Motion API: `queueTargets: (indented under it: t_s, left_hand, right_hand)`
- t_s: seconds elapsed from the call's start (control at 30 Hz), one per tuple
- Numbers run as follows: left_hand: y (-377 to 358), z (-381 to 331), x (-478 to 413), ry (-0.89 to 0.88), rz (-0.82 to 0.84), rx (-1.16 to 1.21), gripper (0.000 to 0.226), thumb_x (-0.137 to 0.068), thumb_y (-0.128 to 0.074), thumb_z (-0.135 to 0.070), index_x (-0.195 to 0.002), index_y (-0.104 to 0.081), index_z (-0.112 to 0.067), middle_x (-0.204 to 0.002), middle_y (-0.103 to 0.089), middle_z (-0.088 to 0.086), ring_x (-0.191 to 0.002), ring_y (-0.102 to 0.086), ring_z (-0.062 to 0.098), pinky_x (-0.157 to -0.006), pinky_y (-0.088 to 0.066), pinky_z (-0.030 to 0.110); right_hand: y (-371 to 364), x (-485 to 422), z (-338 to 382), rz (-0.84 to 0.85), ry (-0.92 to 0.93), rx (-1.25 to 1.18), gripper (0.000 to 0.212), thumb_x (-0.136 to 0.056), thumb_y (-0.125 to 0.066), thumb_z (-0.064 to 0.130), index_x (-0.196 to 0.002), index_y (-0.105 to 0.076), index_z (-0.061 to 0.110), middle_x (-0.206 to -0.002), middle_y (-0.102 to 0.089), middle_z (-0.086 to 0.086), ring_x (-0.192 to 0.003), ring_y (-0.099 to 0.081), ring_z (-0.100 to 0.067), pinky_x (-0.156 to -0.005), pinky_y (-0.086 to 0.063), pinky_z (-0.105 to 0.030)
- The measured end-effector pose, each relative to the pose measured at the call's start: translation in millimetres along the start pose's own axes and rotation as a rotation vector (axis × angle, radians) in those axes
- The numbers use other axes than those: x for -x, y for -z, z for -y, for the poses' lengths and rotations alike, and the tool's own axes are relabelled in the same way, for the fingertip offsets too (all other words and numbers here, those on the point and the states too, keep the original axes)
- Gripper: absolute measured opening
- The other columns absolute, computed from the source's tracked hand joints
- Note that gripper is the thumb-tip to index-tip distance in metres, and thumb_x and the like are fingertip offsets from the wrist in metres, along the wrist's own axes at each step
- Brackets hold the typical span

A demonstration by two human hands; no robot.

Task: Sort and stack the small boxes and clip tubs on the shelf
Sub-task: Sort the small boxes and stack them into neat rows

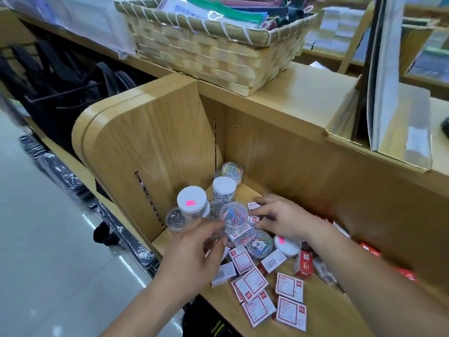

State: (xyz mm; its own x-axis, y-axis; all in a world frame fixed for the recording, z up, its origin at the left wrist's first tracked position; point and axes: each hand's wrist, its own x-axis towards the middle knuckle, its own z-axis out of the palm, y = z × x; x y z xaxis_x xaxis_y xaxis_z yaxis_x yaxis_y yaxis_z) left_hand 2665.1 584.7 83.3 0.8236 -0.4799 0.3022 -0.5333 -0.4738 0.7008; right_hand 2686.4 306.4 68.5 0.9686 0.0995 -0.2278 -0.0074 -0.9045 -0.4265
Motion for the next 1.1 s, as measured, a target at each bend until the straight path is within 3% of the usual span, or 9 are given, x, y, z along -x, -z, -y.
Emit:
queueTargets:
  t_s: [0.13, 0.23, 0.33, 0.43, 0.63, 0.73, 0.87, 1.0, 1.1]
  left_hand:
    - [-2.3, -1.2, 6.4, 0.019, -0.001, 0.020, 0.024, -0.091, -0.071, -0.019, -0.111, -0.070, -0.031, -0.099, -0.063, -0.019, -0.079, -0.060, 0.004, -0.065, -0.044, 0.014]
    - [-5.8, -5.2, 9.4, 0.025, 0.014, 0.037, 0.022, -0.092, -0.066, -0.025, -0.112, -0.070, -0.033, -0.098, -0.064, -0.017, -0.080, -0.061, 0.004, -0.065, -0.042, 0.012]
    - [-9.0, -5.3, 13.8, 0.042, 0.040, 0.025, 0.025, -0.091, -0.064, -0.029, -0.116, -0.069, -0.032, -0.101, -0.063, -0.020, -0.085, -0.060, 0.002, -0.069, -0.042, 0.013]
    - [-10.5, -4.6, 17.0, 0.046, 0.054, 0.001, 0.027, -0.091, -0.064, -0.030, -0.117, -0.069, -0.031, -0.102, -0.062, -0.023, -0.084, -0.058, 0.001, -0.070, -0.041, 0.013]
    - [-8.9, -6.0, 20.9, 0.048, 0.045, 0.019, 0.026, -0.091, -0.065, -0.029, -0.117, -0.069, -0.030, -0.103, -0.060, -0.026, -0.082, -0.060, 0.004, -0.065, -0.040, 0.011]
    - [-7.4, -5.4, 21.6, 0.058, 0.044, 0.035, 0.028, -0.091, -0.063, -0.031, -0.119, -0.069, -0.030, -0.104, -0.061, -0.025, -0.083, -0.061, 0.006, -0.066, -0.042, 0.013]
    - [-7.1, -5.6, 22.5, 0.068, 0.035, 0.032, 0.029, -0.091, -0.063, -0.031, -0.119, -0.070, -0.030, -0.104, -0.060, -0.026, -0.086, -0.062, 0.007, -0.066, -0.042, 0.012]
    - [-6.0, -9.6, 23.4, 0.053, 0.028, 0.027, 0.027, -0.091, -0.064, -0.028, -0.116, -0.070, -0.030, -0.102, -0.061, -0.023, -0.085, -0.062, 0.007, -0.066, -0.040, 0.011]
    - [-6.5, -13.0, 23.2, 0.045, 0.026, 0.024, 0.025, -0.091, -0.063, -0.027, -0.115, -0.070, -0.030, -0.103, -0.061, -0.024, -0.087, -0.061, 0.004, -0.068, -0.040, 0.010]
  right_hand:
    - [-7.0, -7.1, 0.3, -0.074, -0.005, 0.089, 0.044, -0.077, -0.073, 0.060, -0.117, -0.070, 0.041, -0.146, -0.053, -0.001, -0.137, -0.045, -0.019, -0.109, -0.039, -0.032]
    - [-10.5, -15.0, 2.6, -0.099, -0.069, 0.130, 0.061, -0.067, -0.075, 0.064, -0.119, -0.061, 0.035, -0.120, -0.065, 0.008, -0.116, -0.059, -0.018, -0.095, -0.047, -0.034]
    - [-7.8, -14.4, 1.6, -0.102, -0.087, 0.099, 0.076, -0.065, -0.076, 0.065, -0.132, -0.053, 0.035, -0.126, -0.063, 0.010, -0.118, -0.057, -0.016, -0.097, -0.048, -0.035]
    - [-4.0, -10.6, 0.4, -0.116, -0.089, 0.090, 0.069, -0.070, -0.076, 0.060, -0.131, -0.055, 0.036, -0.122, -0.061, 0.012, -0.115, -0.056, -0.012, -0.094, -0.049, -0.035]
    - [-9.7, -14.1, 4.3, -0.136, -0.071, 0.238, 0.049, -0.073, -0.059, 0.063, -0.119, -0.060, 0.048, -0.103, -0.063, 0.012, -0.106, -0.058, -0.011, -0.079, -0.053, -0.031]
    - [-9.2, -15.9, 6.4, -0.119, -0.068, 0.269, 0.055, -0.069, -0.064, 0.070, -0.120, -0.059, 0.051, -0.103, -0.063, 0.014, -0.104, -0.054, -0.012, -0.080, -0.051, -0.030]
    - [-7.0, -19.9, 12.6, -0.154, -0.136, 0.209, 0.044, -0.067, -0.071, 0.061, -0.108, -0.065, 0.045, -0.095, -0.067, 0.015, -0.098, -0.061, -0.011, -0.070, -0.050, -0.026]
    - [-2.8, -15.7, 20.2, -0.212, -0.170, 0.114, 0.058, -0.067, -0.072, 0.054, -0.123, -0.061, 0.041, -0.114, -0.065, 0.017, -0.110, -0.059, -0.011, -0.085, -0.052, -0.029]
    - [5.4, -10.4, 20.0, -0.220, -0.150, 0.166, 0.054, -0.077, -0.070, 0.046, -0.130, -0.059, 0.038, -0.121, -0.066, 0.012, -0.113, -0.060, -0.015, -0.089, -0.053, -0.032]
